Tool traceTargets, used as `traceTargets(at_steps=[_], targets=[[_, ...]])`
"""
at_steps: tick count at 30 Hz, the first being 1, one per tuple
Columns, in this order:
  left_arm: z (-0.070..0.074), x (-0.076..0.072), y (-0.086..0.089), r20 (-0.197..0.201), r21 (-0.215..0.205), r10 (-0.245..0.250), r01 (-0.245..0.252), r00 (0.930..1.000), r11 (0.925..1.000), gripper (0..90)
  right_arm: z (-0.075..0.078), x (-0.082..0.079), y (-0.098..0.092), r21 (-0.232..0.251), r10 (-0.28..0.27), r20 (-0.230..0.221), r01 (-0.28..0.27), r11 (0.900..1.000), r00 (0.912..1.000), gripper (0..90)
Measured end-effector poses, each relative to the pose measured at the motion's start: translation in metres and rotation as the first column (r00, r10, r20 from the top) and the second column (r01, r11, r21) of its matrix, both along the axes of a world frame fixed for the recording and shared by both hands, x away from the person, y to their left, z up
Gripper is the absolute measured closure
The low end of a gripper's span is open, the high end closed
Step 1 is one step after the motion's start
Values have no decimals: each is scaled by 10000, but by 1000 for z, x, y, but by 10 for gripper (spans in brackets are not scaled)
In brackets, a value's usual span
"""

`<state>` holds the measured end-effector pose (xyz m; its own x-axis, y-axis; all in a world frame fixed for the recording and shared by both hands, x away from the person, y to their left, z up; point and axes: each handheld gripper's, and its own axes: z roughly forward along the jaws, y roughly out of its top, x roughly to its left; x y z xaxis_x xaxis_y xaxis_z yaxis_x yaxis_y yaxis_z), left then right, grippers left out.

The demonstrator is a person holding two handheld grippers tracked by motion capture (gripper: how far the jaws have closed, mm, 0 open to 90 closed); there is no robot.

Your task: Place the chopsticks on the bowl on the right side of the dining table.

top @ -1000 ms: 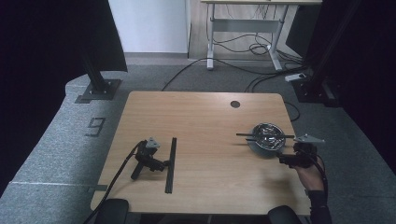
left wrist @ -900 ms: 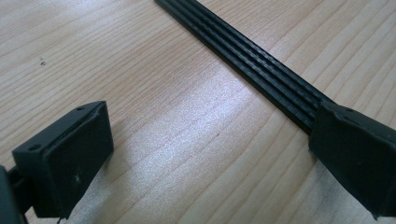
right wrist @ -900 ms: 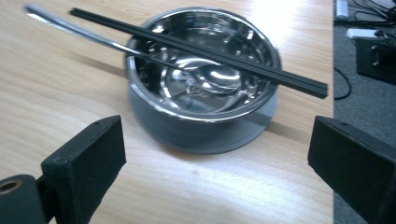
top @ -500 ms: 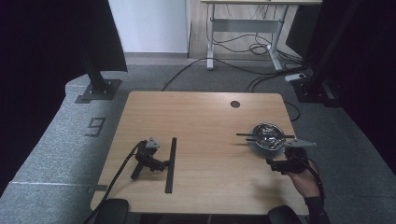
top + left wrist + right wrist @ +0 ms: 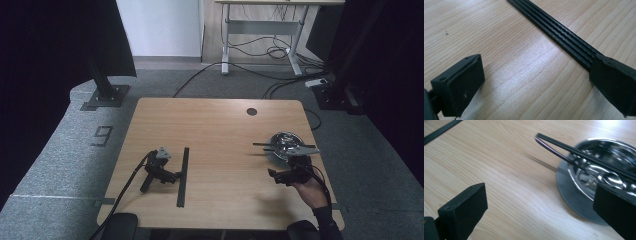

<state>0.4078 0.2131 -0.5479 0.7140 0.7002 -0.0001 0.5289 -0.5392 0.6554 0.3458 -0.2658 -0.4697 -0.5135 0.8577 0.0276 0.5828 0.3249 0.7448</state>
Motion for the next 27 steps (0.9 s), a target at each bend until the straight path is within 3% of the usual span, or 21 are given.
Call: traceTargets(at_steps=[12, 21, 27], targets=[[0, 0, 0, -1, 1, -3, 3, 10000, 10000, 0, -6, 14, 36, -116, 847, -173, -849, 9963, 9963, 0], [0, 0, 0, -3, 33, -24, 25, 10000, 10000, 0, -22, 22, 62, -430, 1345, -240, -1354, 9899, 9906, 0], [0, 0, 0, -1, 38, -19, 19, 10000, 10000, 0, -37, 24, 76, -326, 1683, -310, -1692, 9850, 9853, 0]])
